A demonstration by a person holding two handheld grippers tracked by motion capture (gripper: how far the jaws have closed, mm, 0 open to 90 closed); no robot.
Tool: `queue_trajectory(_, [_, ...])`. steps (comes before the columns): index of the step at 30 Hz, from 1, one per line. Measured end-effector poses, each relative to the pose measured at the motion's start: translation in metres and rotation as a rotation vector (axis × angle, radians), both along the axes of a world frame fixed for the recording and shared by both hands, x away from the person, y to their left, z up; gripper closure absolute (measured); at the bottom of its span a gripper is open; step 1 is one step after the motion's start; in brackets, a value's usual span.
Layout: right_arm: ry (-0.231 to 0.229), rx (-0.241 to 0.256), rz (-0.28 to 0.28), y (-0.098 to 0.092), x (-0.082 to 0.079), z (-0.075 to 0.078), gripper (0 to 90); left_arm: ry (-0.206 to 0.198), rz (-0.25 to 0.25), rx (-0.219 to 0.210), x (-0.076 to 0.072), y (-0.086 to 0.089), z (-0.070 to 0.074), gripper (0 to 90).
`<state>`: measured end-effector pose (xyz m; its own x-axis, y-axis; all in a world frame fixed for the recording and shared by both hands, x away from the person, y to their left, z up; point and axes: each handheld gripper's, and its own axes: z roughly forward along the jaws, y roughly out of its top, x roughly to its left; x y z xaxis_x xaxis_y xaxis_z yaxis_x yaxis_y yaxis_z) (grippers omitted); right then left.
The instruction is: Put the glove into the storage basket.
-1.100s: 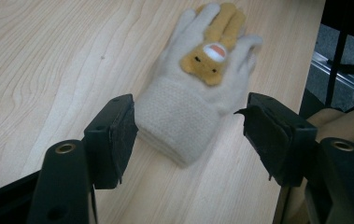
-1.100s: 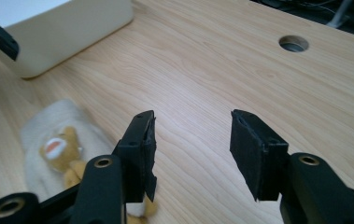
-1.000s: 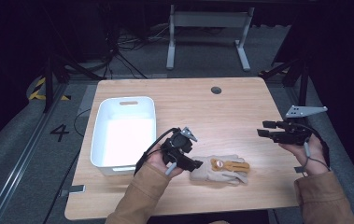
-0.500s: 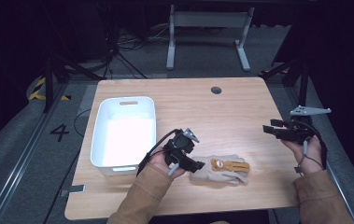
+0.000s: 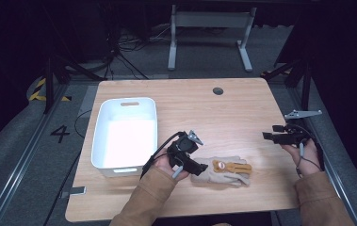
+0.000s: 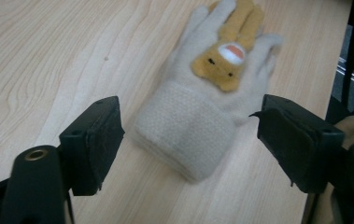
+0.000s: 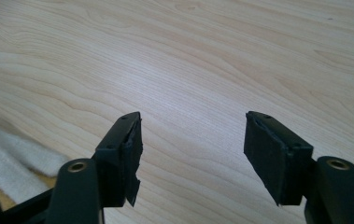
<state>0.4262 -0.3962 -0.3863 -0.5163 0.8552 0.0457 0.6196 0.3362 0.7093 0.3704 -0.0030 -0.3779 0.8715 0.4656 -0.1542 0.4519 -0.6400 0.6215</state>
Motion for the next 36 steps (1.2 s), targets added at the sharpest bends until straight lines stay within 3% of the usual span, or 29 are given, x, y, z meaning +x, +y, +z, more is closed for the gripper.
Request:
queue_trajectory(4, [0.016, -0.010, -0.002, 0.000, -0.002, -0.004, 35.5, -0.015, -0.008, 0.006, 0.002, -0.005, -0.004, 16.5])
queue_trajectory(11, [0.009, -0.008, -0.007, -0.005, -0.007, -0.004, 34.5, 0.013, -0.054, 0.009, 0.005, -0.015, -0.011, 0.0])
queue_trajectory(22, [0.023, 0.001, -0.005, -0.010, -0.012, -0.005, 33.8, -0.040, -0.132, 0.013, 0.009, -0.023, -0.019, 0.0])
queue_trajectory(24, [0.027, -0.005, 0.000, -0.010, -0.013, -0.007, 33.8, -0.042, -0.138, 0.008, 0.010, -0.024, -0.021, 0.0])
queue_trajectory(31, [0.028, -0.004, -0.005, -0.013, -0.016, -0.008, 33.6, -0.104, -0.177, -0.046, 0.012, -0.027, -0.029, 0.0])
queue_trajectory(36, [0.031, 0.000, -0.003, -0.014, -0.017, -0.008, 33.6, -0.076, -0.200, -0.049, 0.015, -0.030, -0.038, 0.0])
